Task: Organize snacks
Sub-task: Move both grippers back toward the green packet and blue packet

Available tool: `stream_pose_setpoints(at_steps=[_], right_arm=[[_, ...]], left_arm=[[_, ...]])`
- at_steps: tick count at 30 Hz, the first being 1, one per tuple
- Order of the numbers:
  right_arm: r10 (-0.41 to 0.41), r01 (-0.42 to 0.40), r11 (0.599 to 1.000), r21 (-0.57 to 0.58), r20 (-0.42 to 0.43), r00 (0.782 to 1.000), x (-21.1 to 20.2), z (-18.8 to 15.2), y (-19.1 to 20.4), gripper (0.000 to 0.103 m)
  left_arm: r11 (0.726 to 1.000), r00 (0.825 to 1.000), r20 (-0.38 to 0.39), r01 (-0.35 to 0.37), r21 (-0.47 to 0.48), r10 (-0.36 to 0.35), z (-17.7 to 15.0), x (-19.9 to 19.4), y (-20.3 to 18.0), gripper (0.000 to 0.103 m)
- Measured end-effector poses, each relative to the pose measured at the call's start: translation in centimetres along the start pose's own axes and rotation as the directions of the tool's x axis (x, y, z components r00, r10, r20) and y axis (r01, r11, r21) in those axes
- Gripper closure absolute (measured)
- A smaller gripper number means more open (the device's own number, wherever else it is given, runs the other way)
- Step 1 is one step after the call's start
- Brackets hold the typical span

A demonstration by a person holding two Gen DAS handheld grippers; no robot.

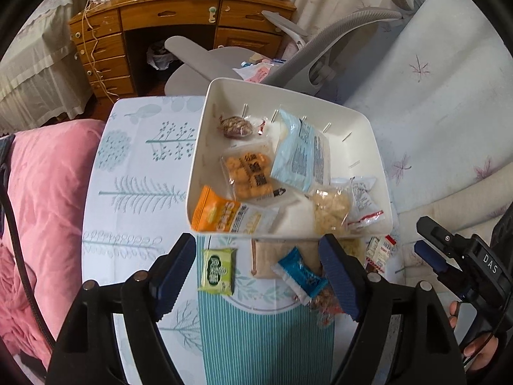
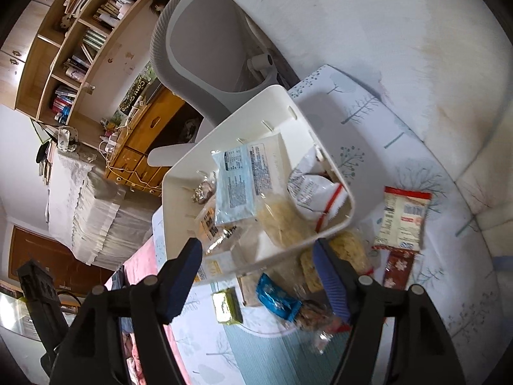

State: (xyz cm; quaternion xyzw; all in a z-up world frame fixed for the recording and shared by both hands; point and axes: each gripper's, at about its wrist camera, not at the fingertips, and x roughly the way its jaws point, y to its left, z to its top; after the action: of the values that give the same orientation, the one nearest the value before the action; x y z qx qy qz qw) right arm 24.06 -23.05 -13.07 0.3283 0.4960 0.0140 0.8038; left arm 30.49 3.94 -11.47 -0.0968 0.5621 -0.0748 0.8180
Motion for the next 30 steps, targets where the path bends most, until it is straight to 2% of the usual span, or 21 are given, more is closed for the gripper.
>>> stream_pose_setpoints(at_steps=[6, 14, 22, 30], right_arm=[[-0.017, 0.017, 1.0, -0.021, -0.003, 1.0, -1.3, -1.9, -1.3, 0.03], [-0.039, 0.038, 0.998, -0.047, -0.014, 0.999, -1.5, -4.4, -2.7, 0.03], [-0.058, 0.056, 0.996, -0.065, -0.042, 0.997, -0.1, -7.0, -3.0, 0.031], [-0.111, 0.105, 0.987, -0.122, -0.044, 0.993, 2.0, -9.6, -2.4, 0.031]], left_arm=[[1.0, 1.0, -0.017, -0.01, -0.021, 0.01, -2.5, -0.4, 0.5, 0.025], [0.999, 0.997, -0.072, -0.027, -0.032, 0.025, -5.2, 1.3, 1.6, 0.025], [0.999, 0.993, -0.112, -0.038, -0.029, 0.034, -6.4, 3.8, 3.1, 0.025], [1.0, 0.99, -0.14, -0.015, -0.016, 0.012, -6.7, 6.8, 4.7, 0.025]])
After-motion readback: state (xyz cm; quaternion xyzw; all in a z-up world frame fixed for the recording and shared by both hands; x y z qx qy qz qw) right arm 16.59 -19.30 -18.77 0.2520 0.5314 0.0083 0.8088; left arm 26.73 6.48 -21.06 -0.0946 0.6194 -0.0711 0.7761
